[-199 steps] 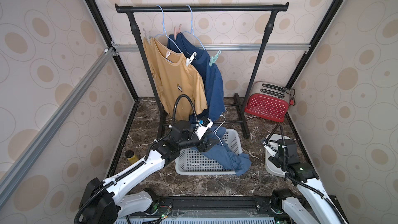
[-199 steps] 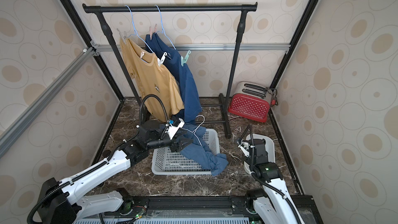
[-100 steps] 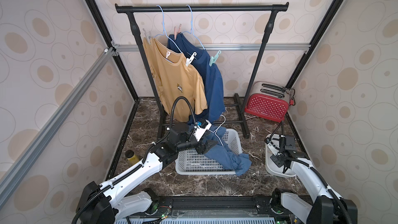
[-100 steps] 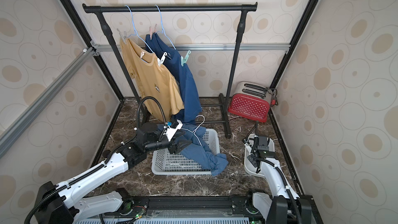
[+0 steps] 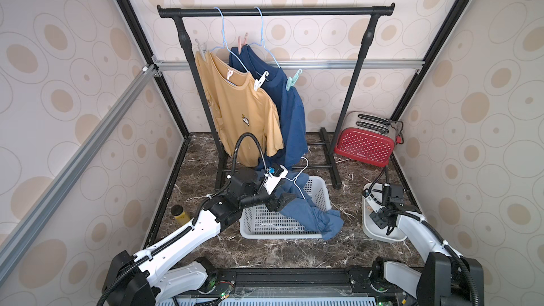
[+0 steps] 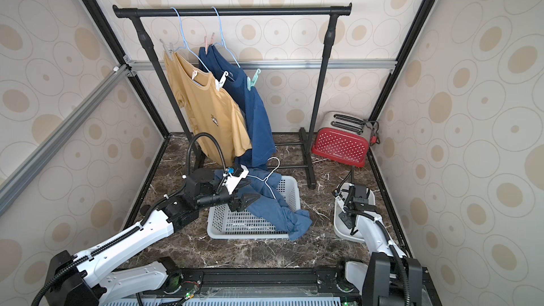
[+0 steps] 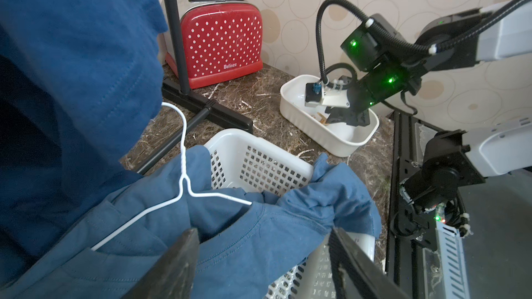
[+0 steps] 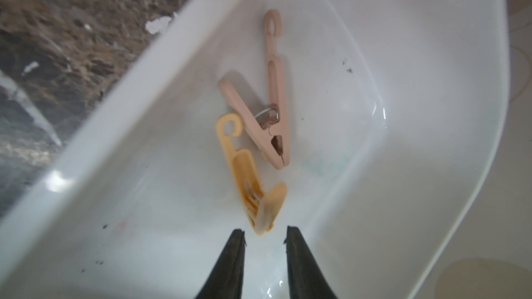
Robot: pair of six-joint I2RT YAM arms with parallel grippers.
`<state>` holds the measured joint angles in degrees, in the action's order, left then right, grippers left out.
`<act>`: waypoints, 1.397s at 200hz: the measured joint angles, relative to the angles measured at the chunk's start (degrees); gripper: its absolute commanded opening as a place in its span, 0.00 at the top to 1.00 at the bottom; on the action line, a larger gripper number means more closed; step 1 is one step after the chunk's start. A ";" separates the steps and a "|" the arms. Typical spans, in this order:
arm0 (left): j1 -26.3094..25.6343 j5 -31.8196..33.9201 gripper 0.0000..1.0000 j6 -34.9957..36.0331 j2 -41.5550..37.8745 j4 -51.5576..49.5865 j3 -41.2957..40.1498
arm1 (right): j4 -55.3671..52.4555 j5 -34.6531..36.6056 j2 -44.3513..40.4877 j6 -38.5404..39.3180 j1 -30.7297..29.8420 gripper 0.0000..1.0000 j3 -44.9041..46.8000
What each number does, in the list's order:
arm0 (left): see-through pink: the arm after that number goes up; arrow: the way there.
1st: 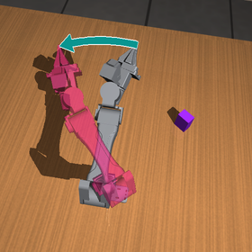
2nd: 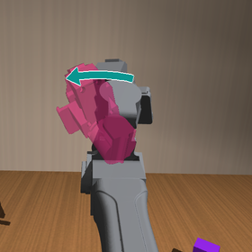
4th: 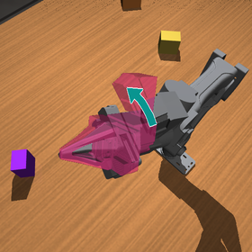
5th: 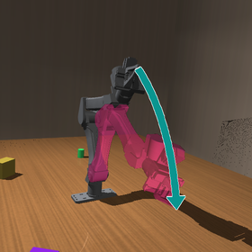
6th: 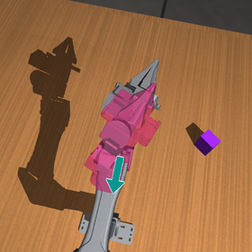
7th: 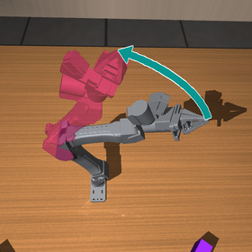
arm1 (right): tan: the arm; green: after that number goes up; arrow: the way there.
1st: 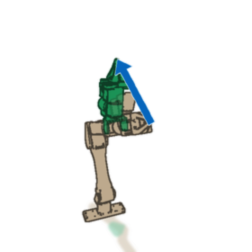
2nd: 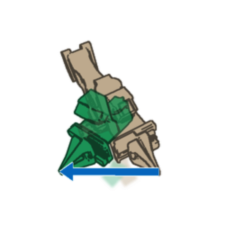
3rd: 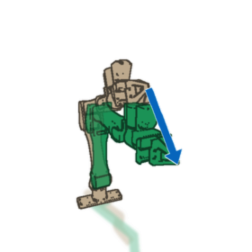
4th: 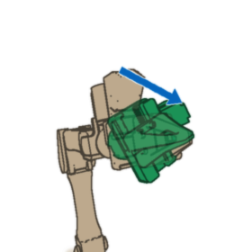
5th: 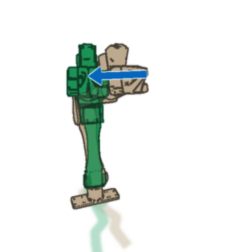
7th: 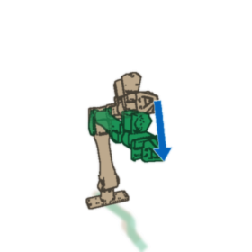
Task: Remove the clothespins securing t-shirts to the hanger
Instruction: Place the clothespin in the storage box, then pick up the hanger from the basket.
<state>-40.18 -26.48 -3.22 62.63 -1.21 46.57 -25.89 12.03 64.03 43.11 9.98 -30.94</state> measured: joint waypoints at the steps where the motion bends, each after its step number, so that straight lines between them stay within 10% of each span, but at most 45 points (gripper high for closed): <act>1: 0.00 0.02 0.25 0.00 -0.02 -0.07 0.00 | 0.00 -0.04 -0.09 0.04 0.00 0.68 0.00; 70: -0.04 2.10 0.23 3.21 -0.15 -3.96 0.57 | -0.70 -1.49 -9.49 -6.43 -0.72 0.62 -9.27; 130: 0.04 5.40 0.23 4.79 2.45 -6.16 3.87 | -4.79 -7.41 -9.27 -30.88 -15.23 0.60 -35.30; 190: 1.73 8.92 0.24 4.55 2.62 -8.20 4.59 | 3.21 -15.61 0.24 -52.15 -38.71 0.58 -28.52; 279: 5.49 11.63 0.24 2.51 -2.01 -11.06 4.59 | 24.59 -30.80 15.74 -64.48 -40.50 0.51 -21.84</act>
<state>-34.70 -14.85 -0.71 60.62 -12.27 51.16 -1.30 -18.76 79.77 -21.37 -30.52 -52.77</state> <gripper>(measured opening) 0.764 0.480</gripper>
